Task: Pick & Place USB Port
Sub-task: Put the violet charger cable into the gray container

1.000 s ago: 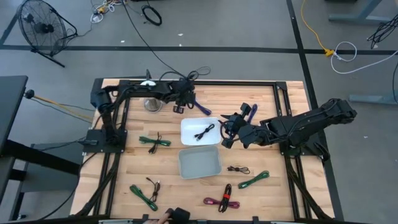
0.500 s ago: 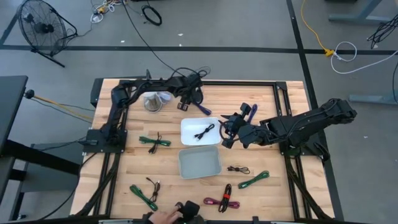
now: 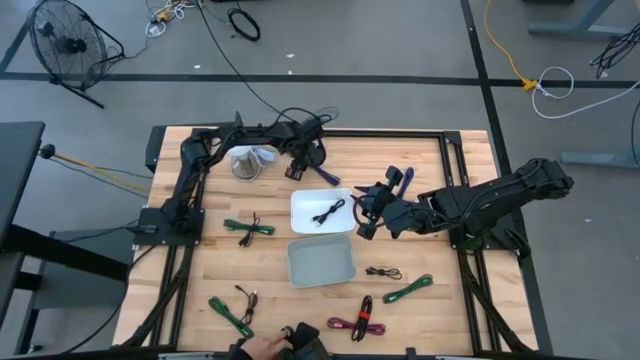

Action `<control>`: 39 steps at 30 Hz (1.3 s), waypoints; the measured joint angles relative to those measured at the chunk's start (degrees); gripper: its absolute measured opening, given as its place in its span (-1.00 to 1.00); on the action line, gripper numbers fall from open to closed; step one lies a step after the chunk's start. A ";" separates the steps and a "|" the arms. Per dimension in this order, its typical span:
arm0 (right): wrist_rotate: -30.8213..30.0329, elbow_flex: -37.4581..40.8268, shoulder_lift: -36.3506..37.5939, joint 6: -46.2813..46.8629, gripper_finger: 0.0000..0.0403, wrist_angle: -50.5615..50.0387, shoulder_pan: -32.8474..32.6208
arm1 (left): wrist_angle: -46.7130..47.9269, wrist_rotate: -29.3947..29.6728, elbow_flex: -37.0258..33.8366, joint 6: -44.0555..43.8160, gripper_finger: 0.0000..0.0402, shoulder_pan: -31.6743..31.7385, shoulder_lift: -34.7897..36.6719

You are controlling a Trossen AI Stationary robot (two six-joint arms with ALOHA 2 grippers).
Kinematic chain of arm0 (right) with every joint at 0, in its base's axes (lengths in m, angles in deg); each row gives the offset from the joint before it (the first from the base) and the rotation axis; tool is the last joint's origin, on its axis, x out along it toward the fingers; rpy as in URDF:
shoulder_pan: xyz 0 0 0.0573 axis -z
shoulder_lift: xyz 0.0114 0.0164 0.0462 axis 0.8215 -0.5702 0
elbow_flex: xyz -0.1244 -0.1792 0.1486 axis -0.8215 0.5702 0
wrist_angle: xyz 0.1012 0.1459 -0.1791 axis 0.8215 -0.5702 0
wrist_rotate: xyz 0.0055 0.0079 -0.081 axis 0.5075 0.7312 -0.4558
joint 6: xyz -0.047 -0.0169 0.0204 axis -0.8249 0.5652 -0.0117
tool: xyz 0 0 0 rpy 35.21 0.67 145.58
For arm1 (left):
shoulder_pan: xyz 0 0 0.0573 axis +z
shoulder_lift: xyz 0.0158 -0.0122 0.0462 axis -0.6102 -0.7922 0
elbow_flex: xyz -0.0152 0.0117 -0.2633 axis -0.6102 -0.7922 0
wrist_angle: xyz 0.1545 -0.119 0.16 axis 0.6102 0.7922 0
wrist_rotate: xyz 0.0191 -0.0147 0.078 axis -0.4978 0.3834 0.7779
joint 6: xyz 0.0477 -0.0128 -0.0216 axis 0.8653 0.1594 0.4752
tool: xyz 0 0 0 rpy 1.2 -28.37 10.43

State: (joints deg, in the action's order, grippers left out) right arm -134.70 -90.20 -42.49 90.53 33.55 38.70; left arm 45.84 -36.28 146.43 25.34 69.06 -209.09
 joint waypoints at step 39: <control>-0.20 0.00 0.00 -0.10 -0.50 -0.04 1.77 | 20.72 -10.65 -0.46 -25.49 -0.92 0.08 17.99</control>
State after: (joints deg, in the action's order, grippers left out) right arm -134.89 -90.20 -42.49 90.43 33.51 40.47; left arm 66.56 -46.93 145.97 -0.15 69.14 -191.10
